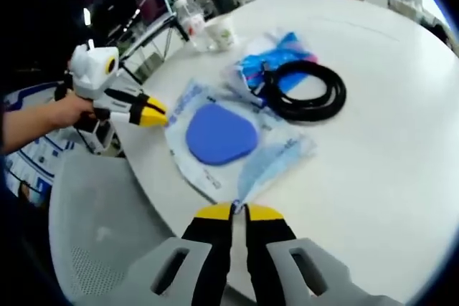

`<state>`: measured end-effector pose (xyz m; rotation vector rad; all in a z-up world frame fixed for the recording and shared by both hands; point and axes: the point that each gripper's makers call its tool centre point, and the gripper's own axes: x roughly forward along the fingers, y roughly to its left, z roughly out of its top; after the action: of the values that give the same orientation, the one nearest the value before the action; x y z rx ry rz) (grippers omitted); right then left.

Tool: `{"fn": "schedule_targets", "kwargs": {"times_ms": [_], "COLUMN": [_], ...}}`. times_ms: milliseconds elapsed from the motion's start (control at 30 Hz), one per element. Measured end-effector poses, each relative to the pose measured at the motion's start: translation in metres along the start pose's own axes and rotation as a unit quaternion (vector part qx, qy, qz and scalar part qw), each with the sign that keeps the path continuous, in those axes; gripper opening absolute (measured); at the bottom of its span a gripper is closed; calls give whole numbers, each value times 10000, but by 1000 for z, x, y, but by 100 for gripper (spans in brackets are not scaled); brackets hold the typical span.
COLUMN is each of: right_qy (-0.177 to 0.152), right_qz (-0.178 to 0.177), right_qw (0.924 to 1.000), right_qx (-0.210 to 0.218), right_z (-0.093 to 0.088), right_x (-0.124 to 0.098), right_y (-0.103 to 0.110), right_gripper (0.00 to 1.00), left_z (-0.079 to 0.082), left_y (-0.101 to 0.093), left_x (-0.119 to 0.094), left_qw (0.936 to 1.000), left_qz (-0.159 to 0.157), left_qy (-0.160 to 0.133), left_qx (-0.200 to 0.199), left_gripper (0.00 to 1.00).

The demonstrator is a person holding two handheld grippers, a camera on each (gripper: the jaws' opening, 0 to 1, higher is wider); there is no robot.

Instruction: Arrange the tabletop items into an orderly group along one side of the table until the central work area is clear of visible clutter.

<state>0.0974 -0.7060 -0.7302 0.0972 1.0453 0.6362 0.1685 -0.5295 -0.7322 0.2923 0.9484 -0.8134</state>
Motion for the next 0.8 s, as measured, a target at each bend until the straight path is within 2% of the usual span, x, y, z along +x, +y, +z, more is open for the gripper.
{"fn": "schedule_targets", "kwargs": {"times_ms": [133,300,433,467,567,800], "right_qy": [-165,-417,-583,-625,-666,-898], "right_qz": [56,89,59,50,50,-10], "right_qw": [9998,9991,9983,9980,9978,9959], "right_qx": [7,77,32,12,2,-126], "right_z": [4,18,28,30,34,48], "right_x": [-3,-9,-13,-14,-13,-12], "right_y": [-4,-13,-21,-23,-28,-38], "right_gripper": [8,12,16,17,19,28], "left_z": [6,16,29,34,41,55], "left_y": [6,12,14,17,18,20], "left_x": [0,2,4,4,6,11], "left_qw": [9999,9991,9979,9966,9958,9946], "left_qz": [160,390,567,695,771,865], "left_qy": [-62,-146,-251,-319,-407,-487], "left_qx": [-5,83,210,294,263,291], "left_gripper": [9,22,28,29,35,34]}}
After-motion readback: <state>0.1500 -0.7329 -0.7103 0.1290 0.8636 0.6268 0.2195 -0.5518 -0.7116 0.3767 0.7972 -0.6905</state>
